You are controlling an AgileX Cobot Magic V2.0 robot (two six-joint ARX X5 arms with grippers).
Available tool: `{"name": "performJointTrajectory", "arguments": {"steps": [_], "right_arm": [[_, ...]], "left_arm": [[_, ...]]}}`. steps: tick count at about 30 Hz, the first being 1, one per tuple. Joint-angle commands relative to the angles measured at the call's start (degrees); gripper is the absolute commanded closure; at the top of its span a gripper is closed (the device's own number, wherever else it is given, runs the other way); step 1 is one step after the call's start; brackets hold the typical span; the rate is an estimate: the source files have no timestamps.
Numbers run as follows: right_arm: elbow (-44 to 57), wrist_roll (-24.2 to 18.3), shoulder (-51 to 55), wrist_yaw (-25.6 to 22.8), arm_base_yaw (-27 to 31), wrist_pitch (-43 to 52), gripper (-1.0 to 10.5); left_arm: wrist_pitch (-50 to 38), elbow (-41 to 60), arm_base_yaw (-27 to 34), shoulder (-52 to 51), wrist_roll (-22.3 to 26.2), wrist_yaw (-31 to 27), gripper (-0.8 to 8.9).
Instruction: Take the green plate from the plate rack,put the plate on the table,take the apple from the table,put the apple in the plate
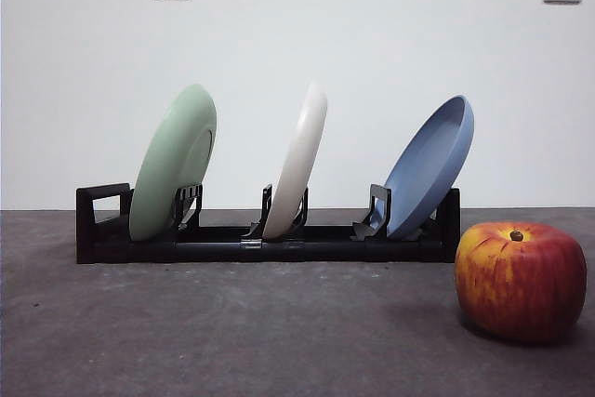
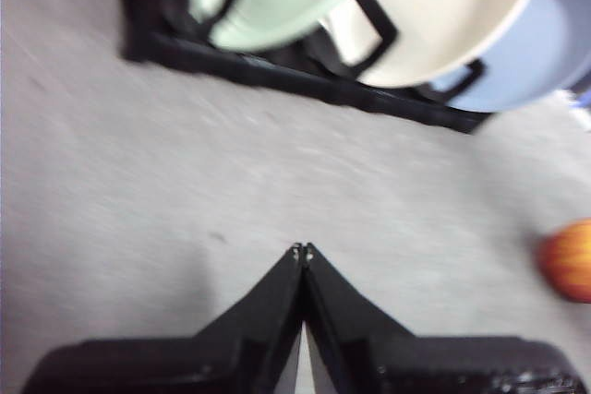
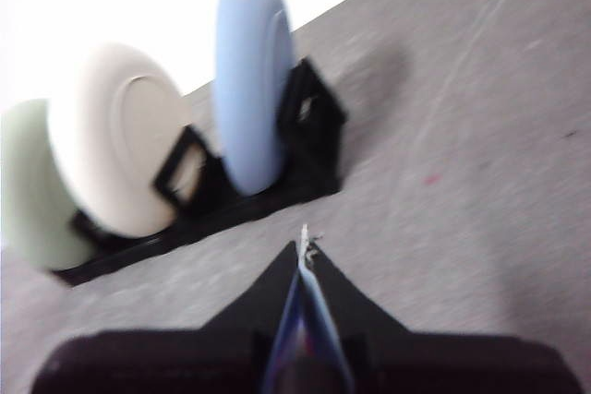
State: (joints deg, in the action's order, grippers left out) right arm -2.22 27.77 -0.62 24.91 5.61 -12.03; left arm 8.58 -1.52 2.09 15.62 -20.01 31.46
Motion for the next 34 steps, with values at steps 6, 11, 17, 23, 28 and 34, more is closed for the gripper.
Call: {"name": "performJointTrajectory", "arguments": {"steps": [6,11,17,23,28,34], "right_arm": [[-10.2,-0.5,-4.2,4.8,0.0,0.1,9.6],[-22.2,-5.2,-12.3,9.3,0.0,0.0,9.6],[-38.3,-5.3,-26.3,20.3,0.0,-1.8,9.6],[-54.3,-6.9,-40.2,33.4,0.0,-9.7,9.5],[-66.5,-14.7,-49.0,35.2,-1.4,-22.3,9.5],[-77.7,-26.1,-56.8,29.3,-7.7,-39.4,9.4]], "left_arm": [[4.7,-15.2,0.1,5.8,-3.7,5.1,8.2],[10.3,-29.7,0.1,12.4,-0.2,9.3,8.2],[22.2,-49.0,-0.7,21.7,5.6,15.3,8.2],[40.8,-68.0,-2.5,31.2,16.7,14.9,8.2],[51.0,-80.5,-4.4,39.0,22.0,12.8,8.2],[58.7,-91.2,-8.3,47.3,24.3,6.2,8.2]]}}
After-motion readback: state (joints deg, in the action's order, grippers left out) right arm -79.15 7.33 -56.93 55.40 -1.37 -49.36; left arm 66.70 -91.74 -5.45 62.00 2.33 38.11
